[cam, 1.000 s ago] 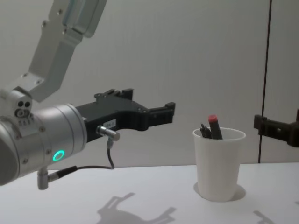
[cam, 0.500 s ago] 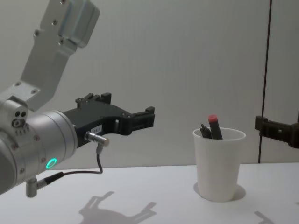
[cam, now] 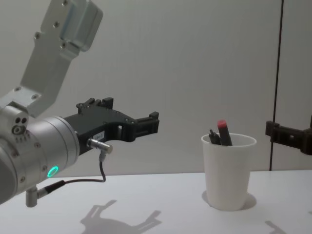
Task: Place the pen into the pen holder.
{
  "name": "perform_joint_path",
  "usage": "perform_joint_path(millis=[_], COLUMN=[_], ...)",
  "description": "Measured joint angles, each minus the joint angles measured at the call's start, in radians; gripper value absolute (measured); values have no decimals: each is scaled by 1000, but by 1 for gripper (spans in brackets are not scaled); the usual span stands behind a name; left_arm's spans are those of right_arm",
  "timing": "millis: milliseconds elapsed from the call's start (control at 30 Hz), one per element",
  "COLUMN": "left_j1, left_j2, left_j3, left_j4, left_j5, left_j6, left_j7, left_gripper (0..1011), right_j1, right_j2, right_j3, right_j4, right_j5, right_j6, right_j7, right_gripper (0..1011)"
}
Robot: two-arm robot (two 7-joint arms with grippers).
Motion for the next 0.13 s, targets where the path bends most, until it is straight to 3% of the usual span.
perform_joint_path(millis=[133], left_j1=[0], left_j2=[0], left_j3=[0], left_j4=[0], left_j5=[0], left_j6=[0], left_j7=[0], left_gripper=[1001], right_j1=[0], right_j2=[0], right_j3=[0], right_j4=[0], right_j5=[0], right_j6=[0], right_j7=[0], right_gripper=[1001])
